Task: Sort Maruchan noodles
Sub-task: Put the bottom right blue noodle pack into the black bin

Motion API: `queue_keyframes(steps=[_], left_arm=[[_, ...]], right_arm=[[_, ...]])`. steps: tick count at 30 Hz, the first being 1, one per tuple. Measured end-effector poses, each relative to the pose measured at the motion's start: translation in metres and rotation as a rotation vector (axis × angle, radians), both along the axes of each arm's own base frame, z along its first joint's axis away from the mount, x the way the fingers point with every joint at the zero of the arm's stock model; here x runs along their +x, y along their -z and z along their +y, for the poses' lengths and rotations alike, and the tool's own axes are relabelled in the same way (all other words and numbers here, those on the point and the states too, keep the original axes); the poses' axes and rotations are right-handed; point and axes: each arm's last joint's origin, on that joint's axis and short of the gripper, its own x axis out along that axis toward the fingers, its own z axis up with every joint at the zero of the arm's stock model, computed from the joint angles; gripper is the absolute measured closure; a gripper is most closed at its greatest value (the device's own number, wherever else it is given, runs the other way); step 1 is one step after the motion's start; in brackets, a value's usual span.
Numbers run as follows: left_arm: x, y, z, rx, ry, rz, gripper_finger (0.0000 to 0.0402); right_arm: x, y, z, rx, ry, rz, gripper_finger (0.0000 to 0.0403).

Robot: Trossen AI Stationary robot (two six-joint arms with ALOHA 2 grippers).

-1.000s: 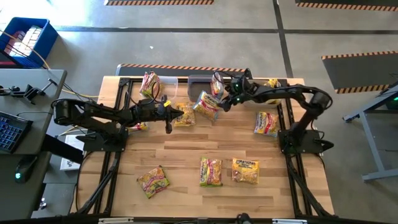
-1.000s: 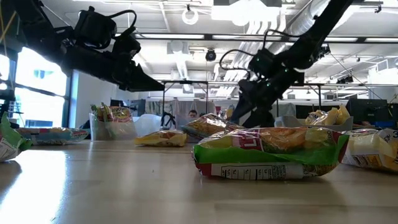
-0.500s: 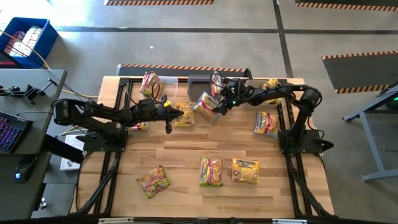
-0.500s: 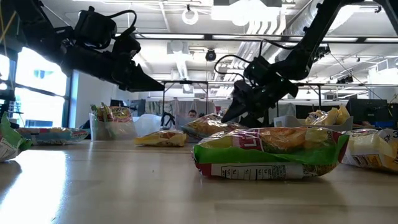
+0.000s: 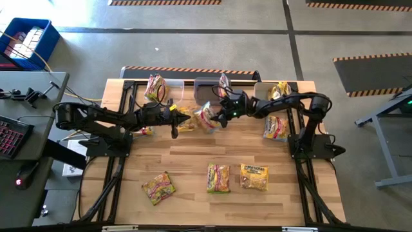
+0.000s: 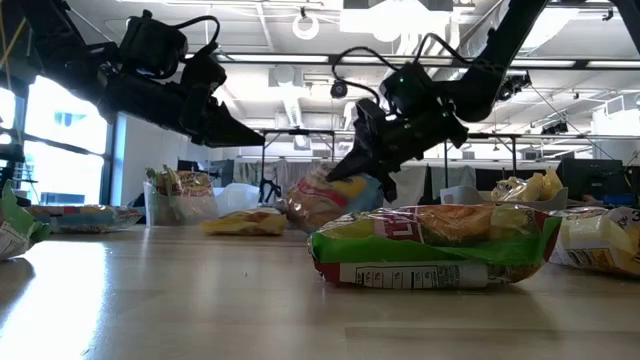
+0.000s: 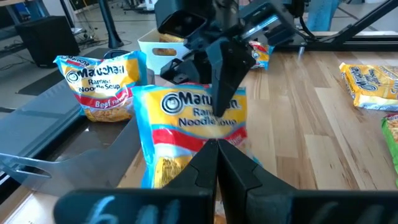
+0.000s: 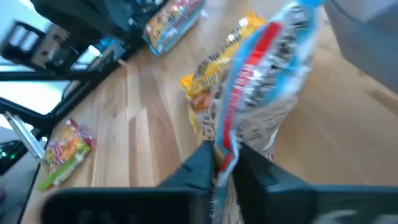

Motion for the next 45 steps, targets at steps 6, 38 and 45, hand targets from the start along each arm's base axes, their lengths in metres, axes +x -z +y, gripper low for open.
queue_keyframes(steps=[6,38,45], left_arm=[[0.0,0.0,0.0,-0.002,0.004,0.0,0.0401],[0.0,0.0,-0.001,-0.027,0.009,-0.006,0.0401],[0.0,0.0,-0.001,-0.027,0.009,-0.006,0.0401]], right_arm=[[0.008,-0.007,0.008,-0.017,0.033,-0.061,0.039],[0.054,0.008,0.012,0.036,0.065,0.162,0.0178],[0.057,0.005,0.014,0.019,0.066,0.126,0.03]])
